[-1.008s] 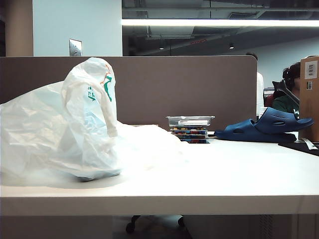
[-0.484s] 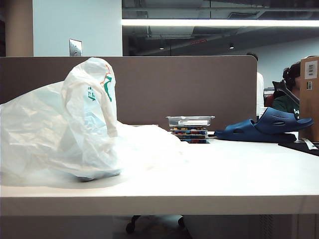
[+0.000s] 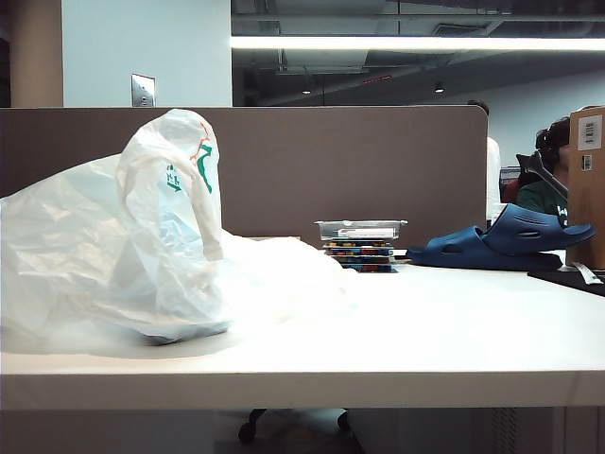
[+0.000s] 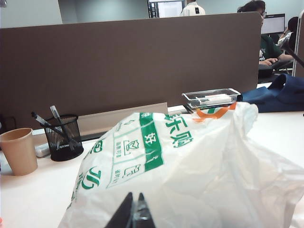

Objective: Put the power bank into the bag.

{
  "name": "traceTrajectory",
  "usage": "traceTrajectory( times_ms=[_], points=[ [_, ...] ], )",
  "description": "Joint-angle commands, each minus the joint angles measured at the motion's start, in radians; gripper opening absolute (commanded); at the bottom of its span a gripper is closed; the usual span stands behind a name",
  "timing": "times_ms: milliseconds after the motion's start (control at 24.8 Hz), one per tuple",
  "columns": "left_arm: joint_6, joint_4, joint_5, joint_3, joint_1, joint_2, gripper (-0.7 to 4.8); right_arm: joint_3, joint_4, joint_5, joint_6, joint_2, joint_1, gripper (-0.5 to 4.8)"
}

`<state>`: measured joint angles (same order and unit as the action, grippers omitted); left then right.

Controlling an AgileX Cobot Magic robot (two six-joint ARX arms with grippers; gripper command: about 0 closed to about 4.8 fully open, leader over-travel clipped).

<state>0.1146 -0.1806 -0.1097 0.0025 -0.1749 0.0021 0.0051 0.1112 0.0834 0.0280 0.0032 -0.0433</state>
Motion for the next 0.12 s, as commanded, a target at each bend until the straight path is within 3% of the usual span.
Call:
traceTrajectory(
  times_ms=[40,121],
  points=[
    [-0.003,-0.007,-0.003,0.005,0.002,0.0,-0.06,-0.003,-0.011,0.005,0.002,-0.005,0.0,-0.05],
    [-0.003,-0.007,-0.003,0.005,0.002,0.0,-0.06,-0.003,-0.011,0.005,0.002,-0.005,0.0,-0.05]
  ],
)
